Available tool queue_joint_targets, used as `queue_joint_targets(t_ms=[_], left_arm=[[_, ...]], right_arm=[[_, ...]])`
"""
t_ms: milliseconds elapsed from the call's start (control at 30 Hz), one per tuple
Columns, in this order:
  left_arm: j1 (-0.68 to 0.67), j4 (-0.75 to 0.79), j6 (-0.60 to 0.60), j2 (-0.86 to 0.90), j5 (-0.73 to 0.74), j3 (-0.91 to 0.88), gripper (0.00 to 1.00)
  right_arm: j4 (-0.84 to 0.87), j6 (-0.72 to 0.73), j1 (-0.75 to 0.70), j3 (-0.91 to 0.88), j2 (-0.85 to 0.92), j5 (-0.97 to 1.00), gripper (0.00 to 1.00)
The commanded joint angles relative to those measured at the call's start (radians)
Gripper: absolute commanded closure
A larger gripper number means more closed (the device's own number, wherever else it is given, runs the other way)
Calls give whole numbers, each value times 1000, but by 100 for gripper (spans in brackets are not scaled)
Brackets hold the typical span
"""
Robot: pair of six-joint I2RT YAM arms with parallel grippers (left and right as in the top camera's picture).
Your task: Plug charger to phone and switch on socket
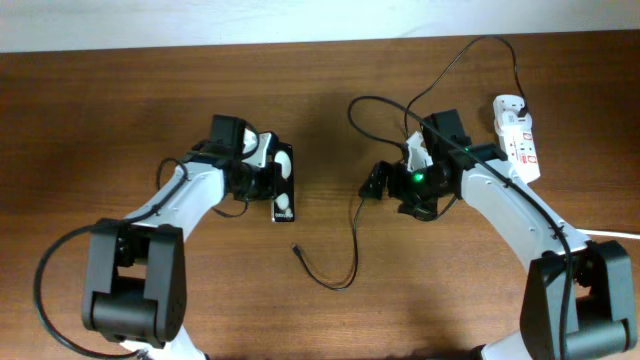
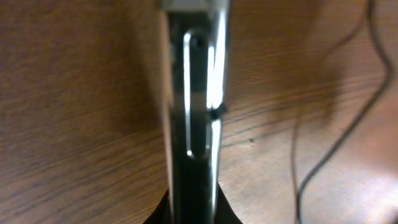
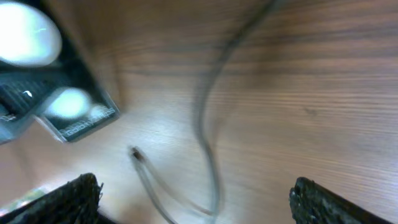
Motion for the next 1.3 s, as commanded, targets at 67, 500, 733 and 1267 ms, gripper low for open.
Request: queue_joint_targets(t_ms=[67, 500, 733, 1267], left_arm=[[-82, -19, -116, -27, -292, 12, 100], [-127, -100, -120, -27, -343, 29, 100], [-127, -257, -120, -26, -430, 65, 100], [-127, -203, -119, -26, -467, 57, 74]], right_arm=[[-88, -36, 3, -26, 3, 201, 1], [-87, -36, 2, -31, 3, 201, 1], [-87, -36, 2, -31, 3, 201, 1], [-87, -36, 2, -31, 3, 201, 1]])
